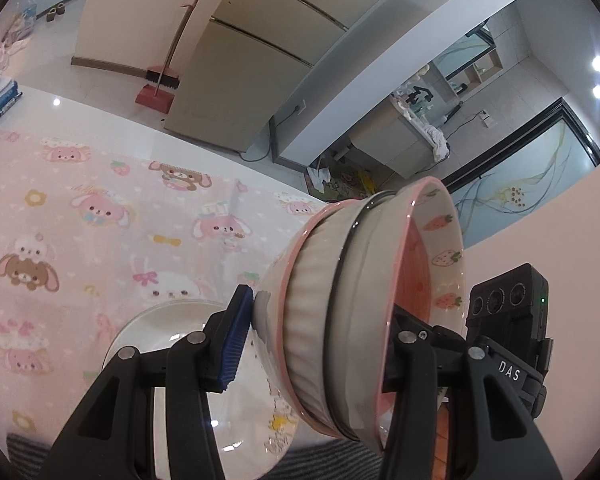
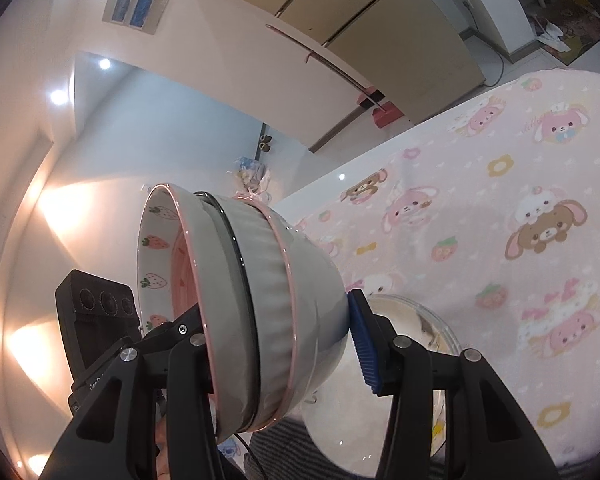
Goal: Organize plates and bowls
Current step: 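Lift the bowl stack with both grippers and carry it over the plates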
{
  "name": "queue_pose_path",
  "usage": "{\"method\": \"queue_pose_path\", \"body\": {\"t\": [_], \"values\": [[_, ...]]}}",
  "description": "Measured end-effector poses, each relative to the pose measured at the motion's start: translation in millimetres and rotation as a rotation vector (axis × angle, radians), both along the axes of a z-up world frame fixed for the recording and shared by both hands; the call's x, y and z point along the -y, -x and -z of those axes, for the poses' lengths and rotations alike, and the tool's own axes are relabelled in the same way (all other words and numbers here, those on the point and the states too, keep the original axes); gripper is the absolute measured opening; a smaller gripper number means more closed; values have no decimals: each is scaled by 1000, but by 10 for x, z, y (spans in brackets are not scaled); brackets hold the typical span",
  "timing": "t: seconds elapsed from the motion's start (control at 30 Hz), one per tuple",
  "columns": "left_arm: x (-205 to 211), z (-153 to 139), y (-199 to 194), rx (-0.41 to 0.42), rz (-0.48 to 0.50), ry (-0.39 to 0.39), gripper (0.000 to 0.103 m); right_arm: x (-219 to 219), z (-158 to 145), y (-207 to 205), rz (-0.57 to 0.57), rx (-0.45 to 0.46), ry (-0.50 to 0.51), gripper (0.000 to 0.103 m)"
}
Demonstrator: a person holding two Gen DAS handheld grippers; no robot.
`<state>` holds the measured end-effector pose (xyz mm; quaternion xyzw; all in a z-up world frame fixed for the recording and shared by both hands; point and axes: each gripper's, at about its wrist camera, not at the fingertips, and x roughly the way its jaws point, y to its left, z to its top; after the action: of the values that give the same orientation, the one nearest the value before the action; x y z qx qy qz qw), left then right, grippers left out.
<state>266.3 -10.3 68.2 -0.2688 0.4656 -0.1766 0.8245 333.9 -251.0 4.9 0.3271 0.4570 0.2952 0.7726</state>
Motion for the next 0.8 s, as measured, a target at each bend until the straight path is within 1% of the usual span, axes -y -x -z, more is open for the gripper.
{"method": "queue_pose_path", "body": {"t": [0.17, 0.3, 0.4, 0.47, 0.6, 0.73, 0.8], "values": [[-59, -39, 302, 7, -49, -22, 48, -99, 14, 206, -30, -13, -10, 50], [-112, -8, 471, 21, -37, -42, 48, -187, 63, 354, -56, -24, -2, 50], [-135, 20, 604, 38, -39, -85, 48, -263, 92, 450, -71, -27, 26, 50], [-168, 66, 655, 28, -42, -95, 48, -312, 99, 495, -76, -23, 53, 50], [-257, 181, 707, -3, -33, -75, 48, -363, 160, 517, -82, -35, 66, 50], [-304, 319, 758, -34, -31, -64, 48, -395, 289, 527, -86, -56, 77, 50], [-314, 407, 755, -51, -46, -64, 48, -419, 399, 516, -85, -81, 87, 50]]}}
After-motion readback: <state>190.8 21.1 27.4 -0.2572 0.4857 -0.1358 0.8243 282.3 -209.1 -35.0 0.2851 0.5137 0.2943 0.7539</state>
